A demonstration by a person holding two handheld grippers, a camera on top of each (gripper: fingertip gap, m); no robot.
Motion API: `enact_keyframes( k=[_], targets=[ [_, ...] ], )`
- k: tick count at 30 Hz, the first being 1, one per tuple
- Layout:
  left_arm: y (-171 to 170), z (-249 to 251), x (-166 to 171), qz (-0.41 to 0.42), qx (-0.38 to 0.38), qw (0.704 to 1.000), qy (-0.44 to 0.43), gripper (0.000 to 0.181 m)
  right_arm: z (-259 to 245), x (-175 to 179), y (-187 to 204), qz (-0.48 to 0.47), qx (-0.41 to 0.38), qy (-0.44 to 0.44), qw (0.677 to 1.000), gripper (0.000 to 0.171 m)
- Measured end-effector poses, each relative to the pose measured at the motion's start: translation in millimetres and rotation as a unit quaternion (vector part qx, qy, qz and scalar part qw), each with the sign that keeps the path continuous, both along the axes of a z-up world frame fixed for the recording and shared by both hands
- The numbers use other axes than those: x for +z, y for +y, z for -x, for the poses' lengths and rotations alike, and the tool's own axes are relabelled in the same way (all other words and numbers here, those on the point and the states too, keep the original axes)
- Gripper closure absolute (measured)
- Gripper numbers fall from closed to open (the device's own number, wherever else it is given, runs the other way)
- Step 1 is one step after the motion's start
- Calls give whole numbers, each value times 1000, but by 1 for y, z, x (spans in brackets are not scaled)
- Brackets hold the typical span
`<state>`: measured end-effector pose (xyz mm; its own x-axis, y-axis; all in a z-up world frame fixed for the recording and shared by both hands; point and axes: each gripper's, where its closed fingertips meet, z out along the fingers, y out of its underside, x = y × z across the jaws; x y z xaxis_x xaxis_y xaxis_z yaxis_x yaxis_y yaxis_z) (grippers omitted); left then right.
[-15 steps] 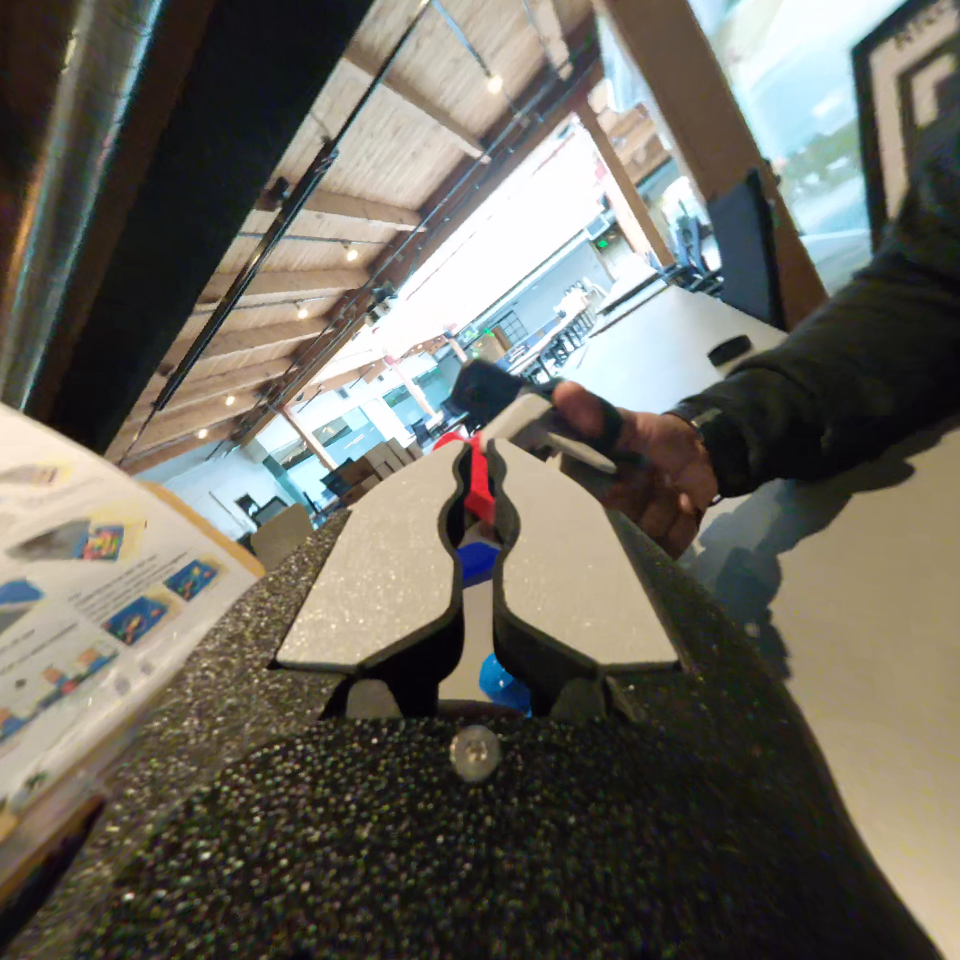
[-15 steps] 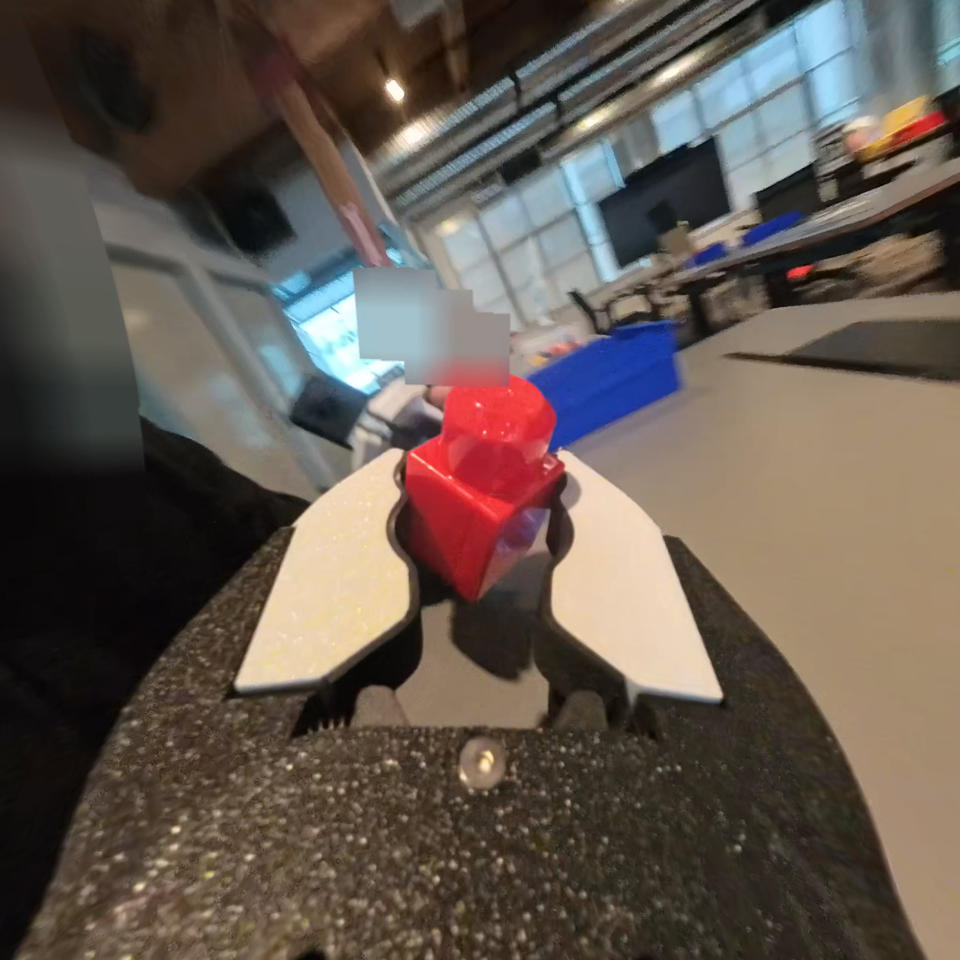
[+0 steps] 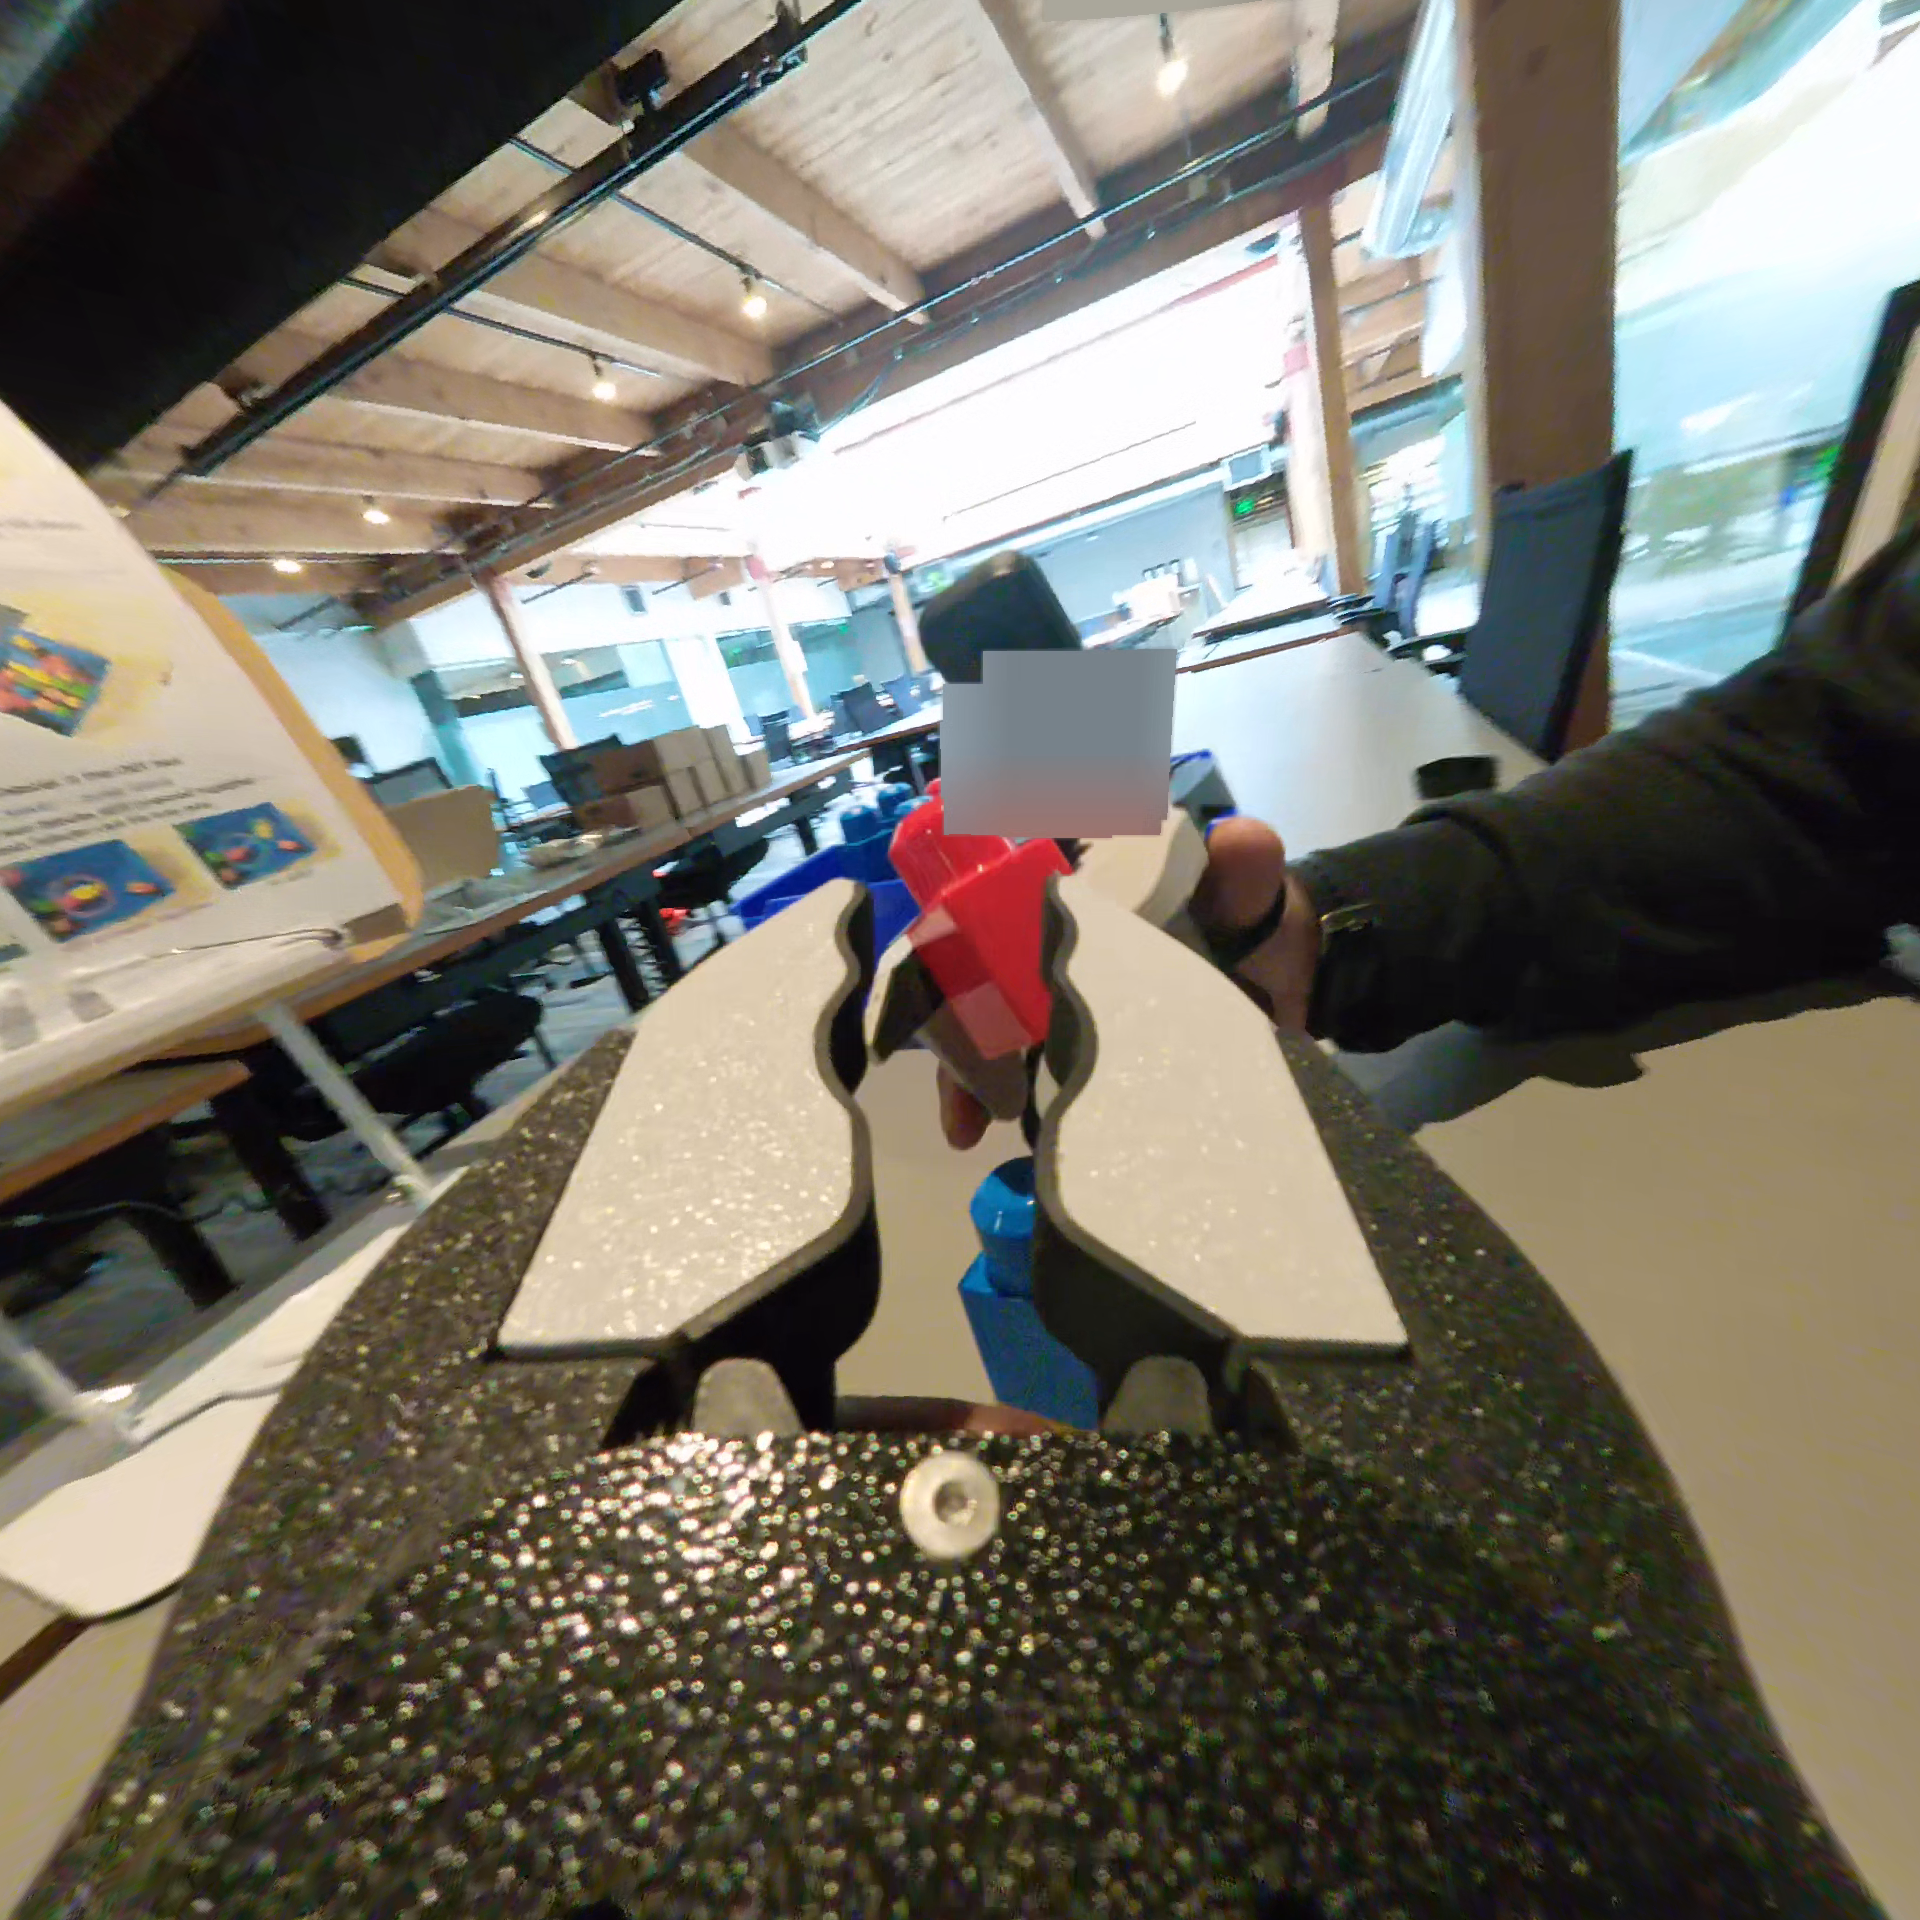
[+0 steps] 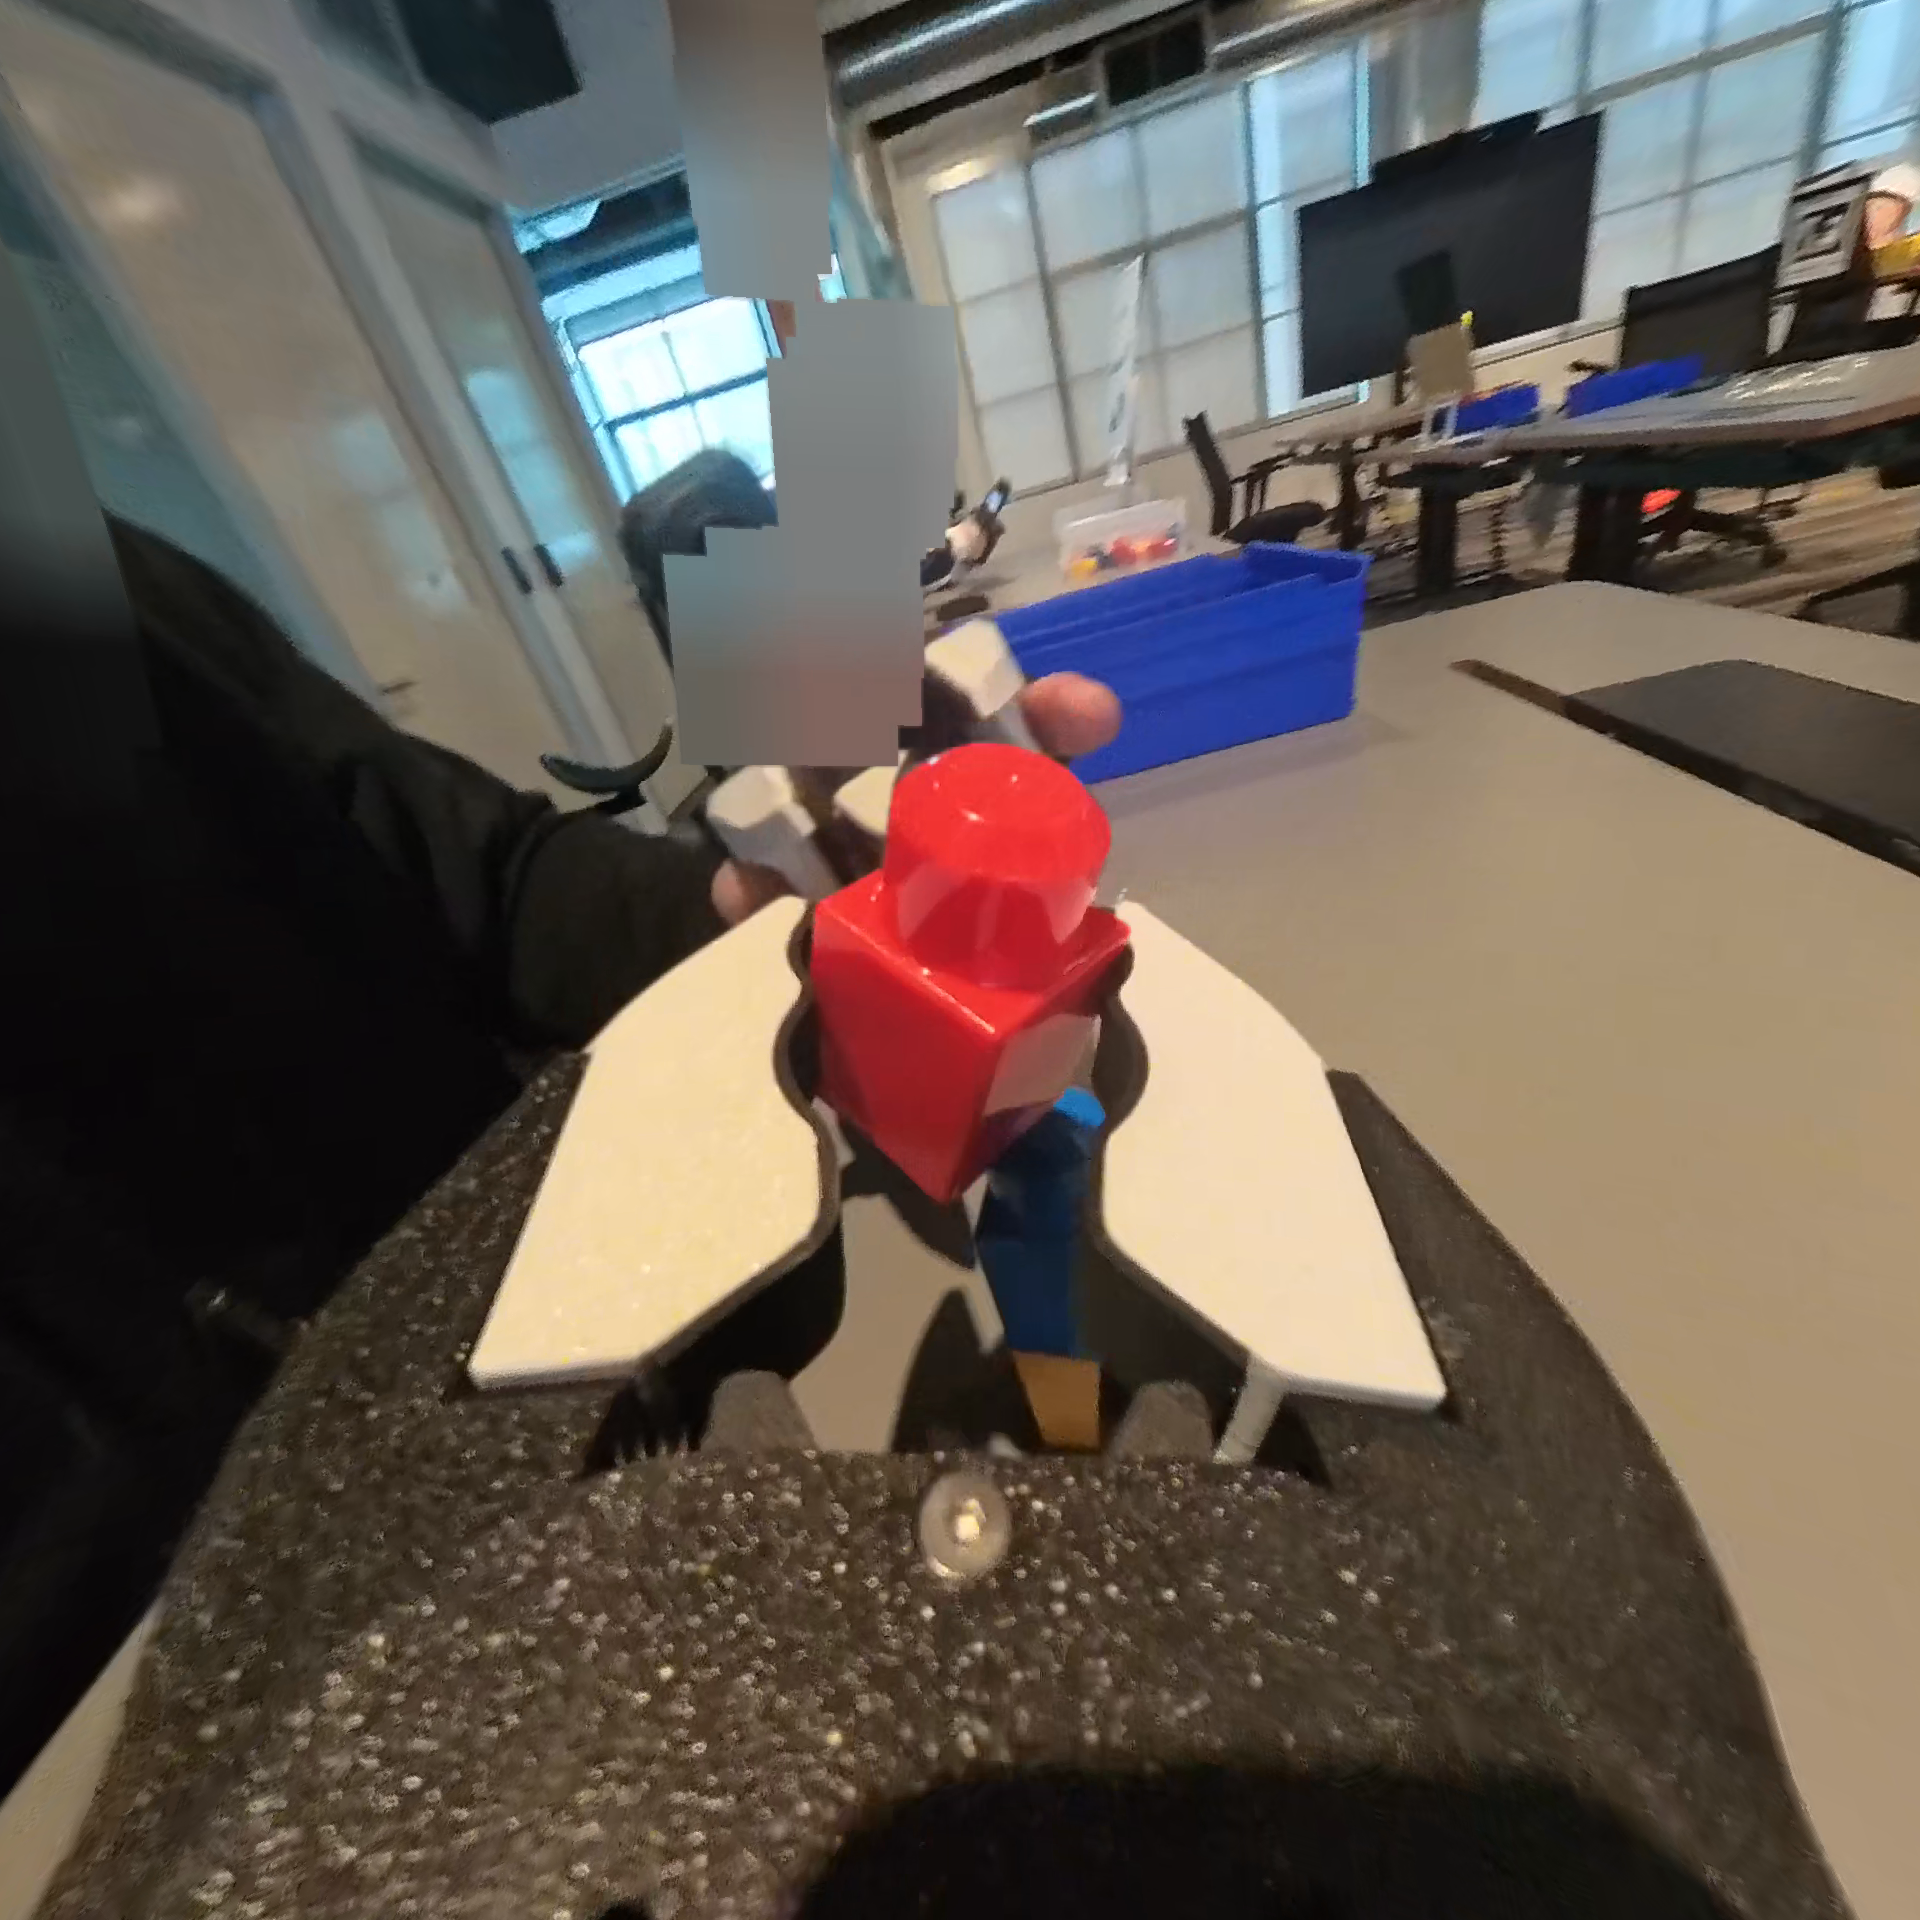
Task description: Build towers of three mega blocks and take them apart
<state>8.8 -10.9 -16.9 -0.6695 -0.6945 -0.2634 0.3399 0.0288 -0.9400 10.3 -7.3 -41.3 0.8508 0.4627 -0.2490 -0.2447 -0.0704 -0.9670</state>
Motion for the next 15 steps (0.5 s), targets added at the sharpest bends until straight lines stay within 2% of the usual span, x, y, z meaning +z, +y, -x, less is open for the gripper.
enact_keyframes(
  k=[3,6,10,15],
  targets=[
    [-1,-4,7,27,-39,998,35,149,9,-7,-1,7,20,-46,999,121],
    [-6,-7,9,35,-83,992,93,147,9,-13,2,19,1,-97,995,121],
    [-12,-14,-3,-27,-49,990,129,145,-1,-18,9,34,-62,-163,984,121],
    [-24,-15,-15,-57,-30,984,168,146,3,-26,14,53,-83,-208,973,121]
  ],
)
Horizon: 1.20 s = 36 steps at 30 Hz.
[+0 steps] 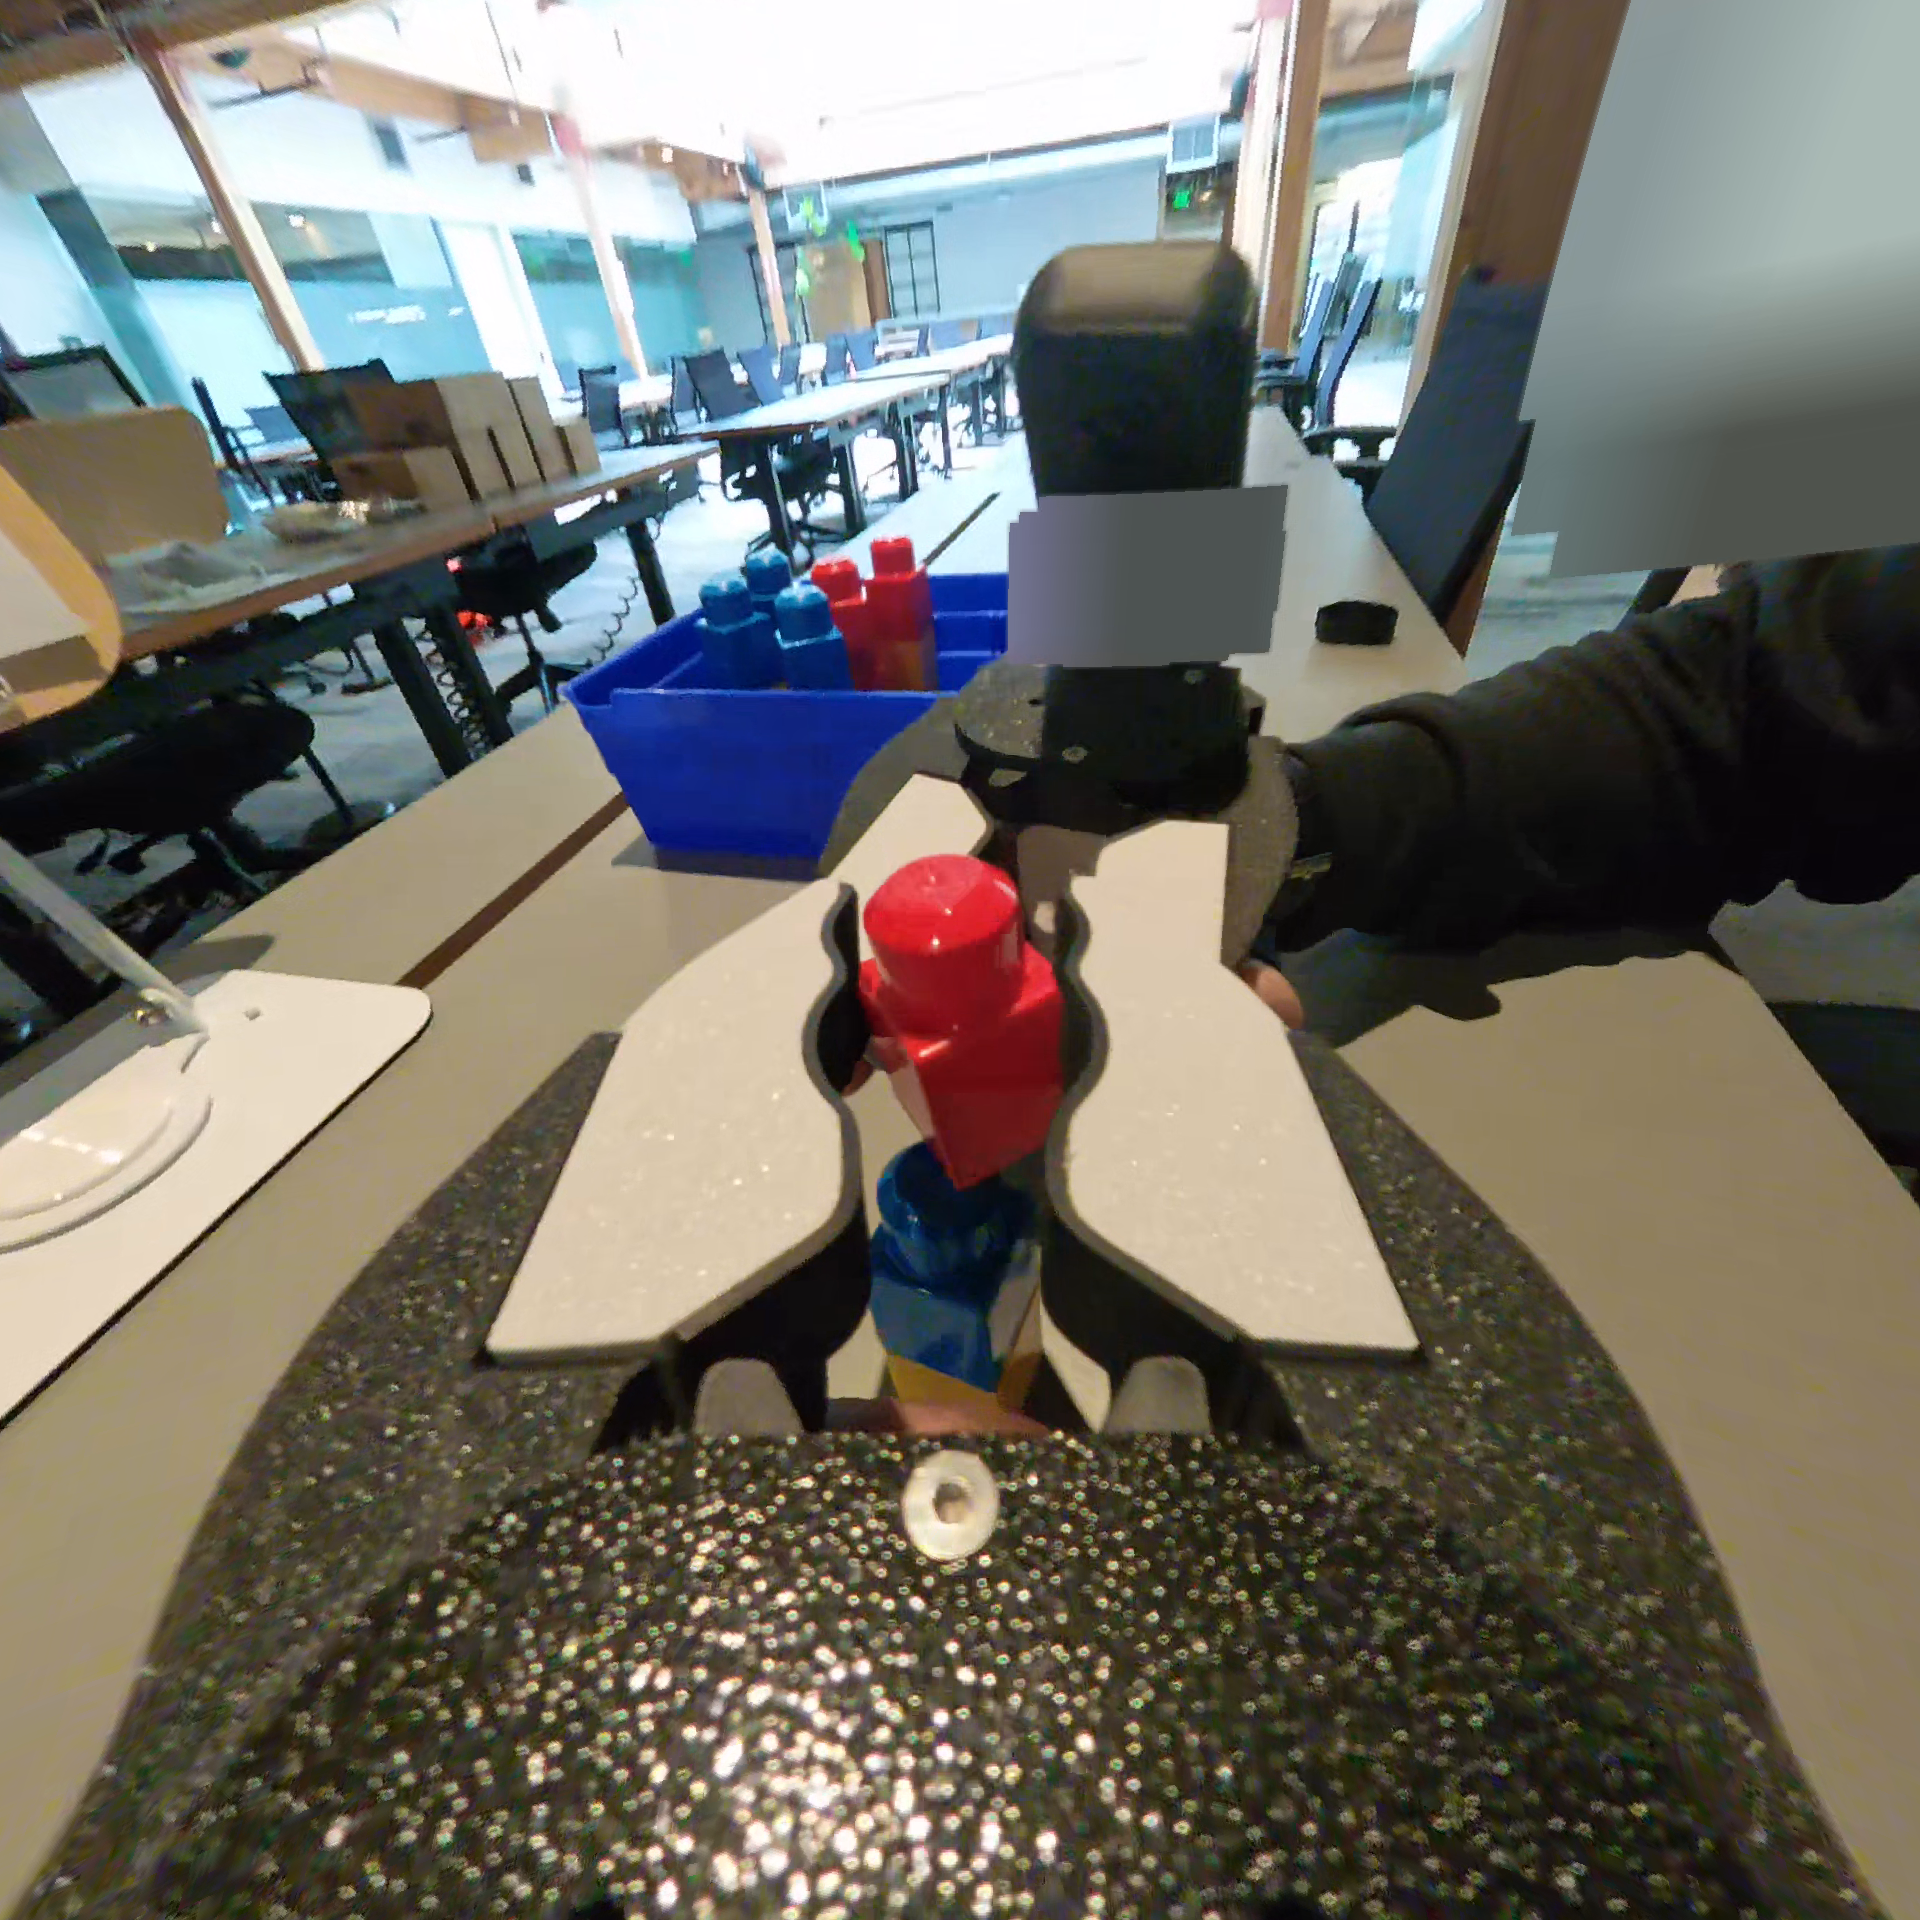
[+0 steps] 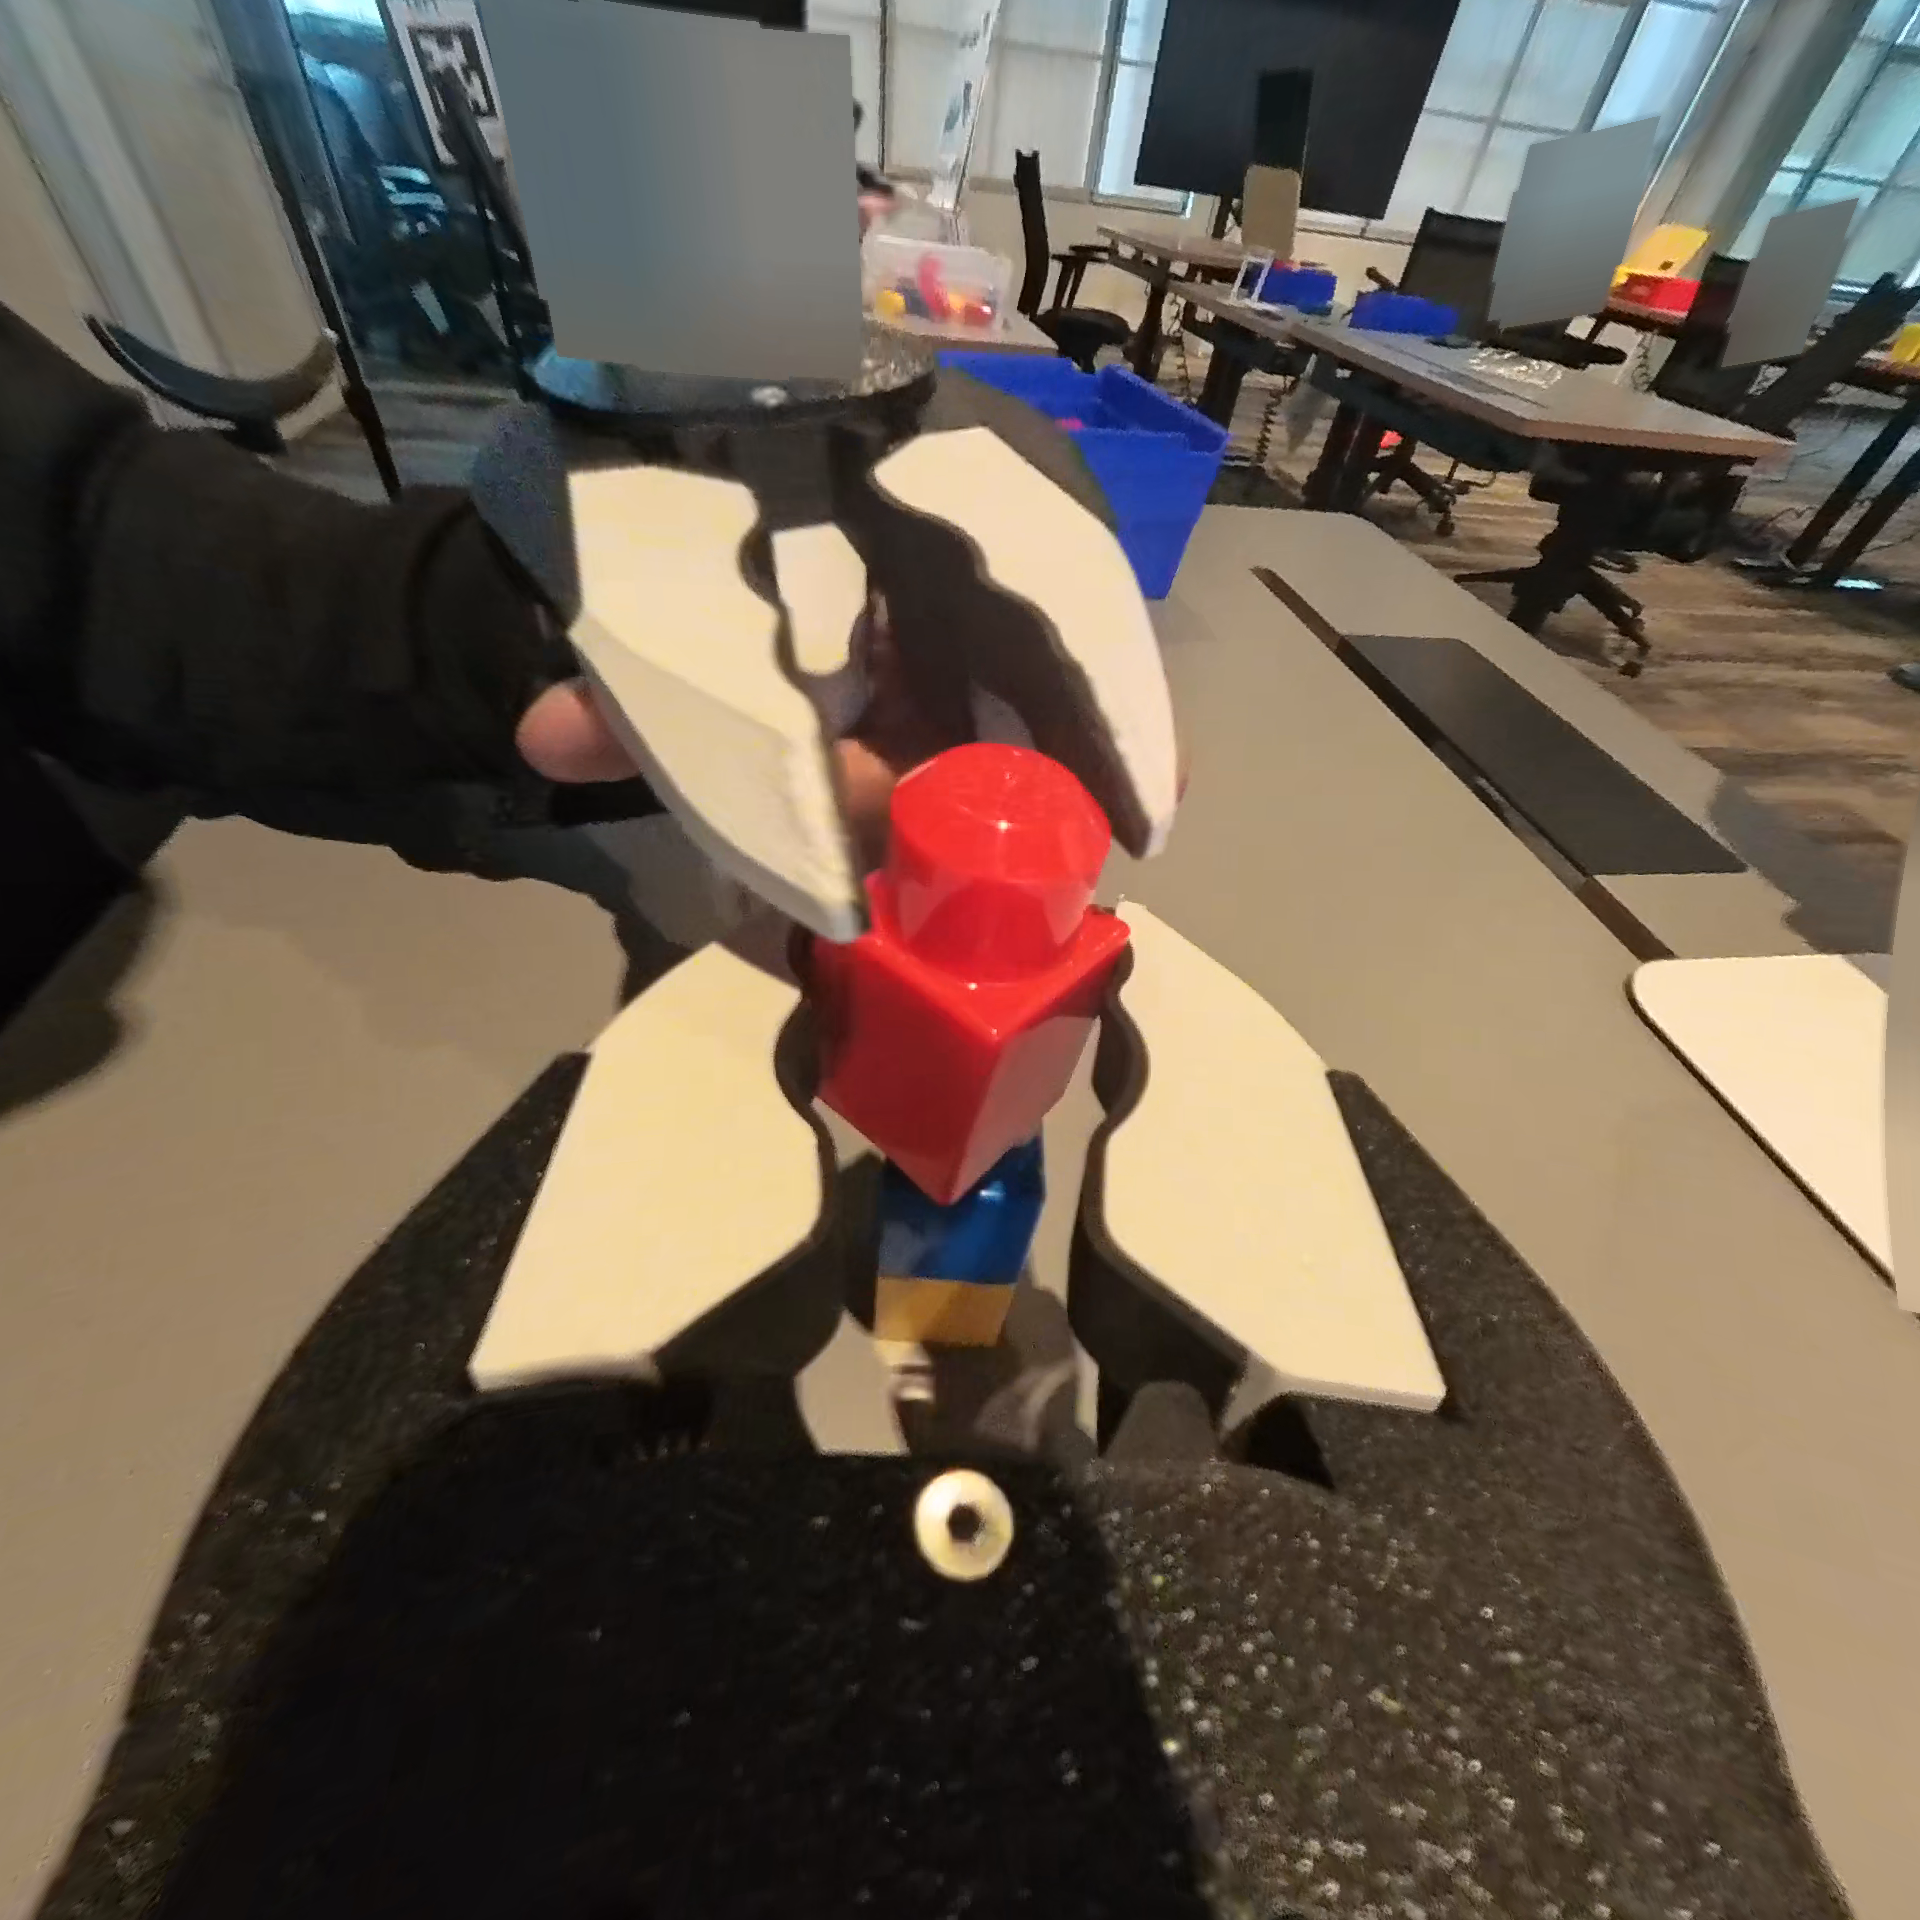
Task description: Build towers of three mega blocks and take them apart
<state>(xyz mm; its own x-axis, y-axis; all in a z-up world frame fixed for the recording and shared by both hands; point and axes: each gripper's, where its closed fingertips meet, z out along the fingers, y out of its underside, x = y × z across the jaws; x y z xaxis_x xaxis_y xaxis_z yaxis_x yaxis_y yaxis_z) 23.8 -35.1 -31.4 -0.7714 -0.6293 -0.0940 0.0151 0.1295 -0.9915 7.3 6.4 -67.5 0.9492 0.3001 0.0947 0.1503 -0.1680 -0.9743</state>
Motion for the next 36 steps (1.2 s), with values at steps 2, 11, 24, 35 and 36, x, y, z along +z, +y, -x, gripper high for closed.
enact_keyframes(
  k=[2,11,24,35,36],
  targets=[
    [-1,0,-3,-13,7,1000,3,151,1,-3,1,6,-11,-26,1000,121],
    [3,6,10,29,-12,999,5,153,6,3,-6,0,-4,-17,1000,115],
    [30,11,4,45,-138,989,-3,153,-6,-25,-15,57,-37,-14,998,106],
    [35,18,13,-1,-156,988,-14,153,-9,-59,-3,116,-34,-32,992,135],
    [34,21,13,-8,-166,986,-15,153,-6,-59,-2,115,-17,-25,993,135]
  ],
)
